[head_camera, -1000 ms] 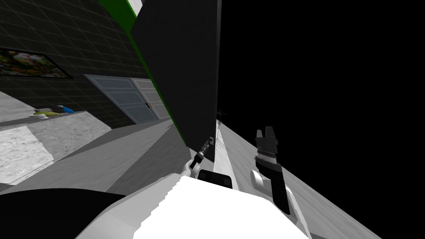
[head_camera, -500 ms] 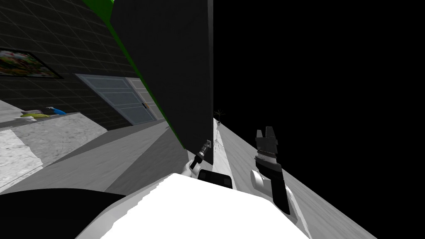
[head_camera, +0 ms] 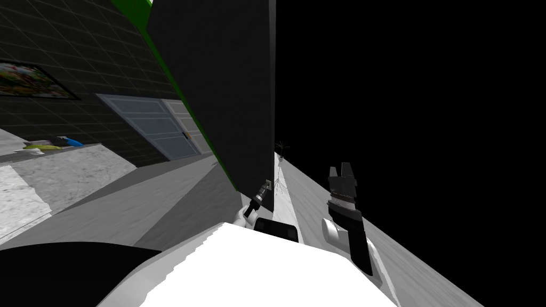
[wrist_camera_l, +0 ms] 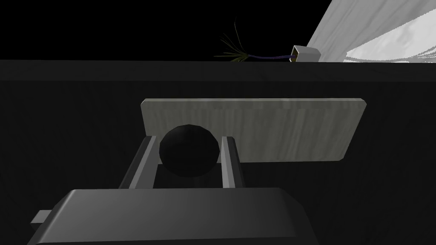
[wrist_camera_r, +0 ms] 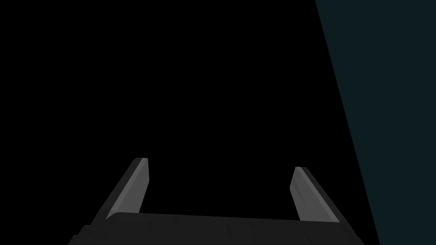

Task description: Push the door open

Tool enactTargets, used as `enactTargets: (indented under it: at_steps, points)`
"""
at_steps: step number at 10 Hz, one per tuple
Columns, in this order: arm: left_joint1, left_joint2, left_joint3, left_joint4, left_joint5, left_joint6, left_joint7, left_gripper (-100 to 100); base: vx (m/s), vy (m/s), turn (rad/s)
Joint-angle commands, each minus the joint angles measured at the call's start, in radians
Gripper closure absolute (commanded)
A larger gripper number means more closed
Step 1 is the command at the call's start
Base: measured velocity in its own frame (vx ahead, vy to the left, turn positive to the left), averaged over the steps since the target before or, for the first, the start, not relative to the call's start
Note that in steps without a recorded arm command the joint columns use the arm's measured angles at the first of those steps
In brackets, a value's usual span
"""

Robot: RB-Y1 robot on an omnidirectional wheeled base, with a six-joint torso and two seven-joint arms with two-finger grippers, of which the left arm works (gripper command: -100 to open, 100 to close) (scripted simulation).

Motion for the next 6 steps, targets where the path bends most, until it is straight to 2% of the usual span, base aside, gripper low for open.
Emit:
enactTargets:
  at_steps: [1, 2, 6]
  points:
    - [-0.004, 0.005, 0.02, 0.004, 0.011, 0.003, -0.008, 100, 0.095, -0.065, 0.045]
    - [-0.005, 0.006, 0.025, 0.004, 0.014, 0.004, -0.011, 100, 0.145, -0.112, 0.063]
    - [-0.017, 0.005, 0.081, 0.014, 0.045, 0.013, -0.034, 100, 0.176, -0.144, 0.062]
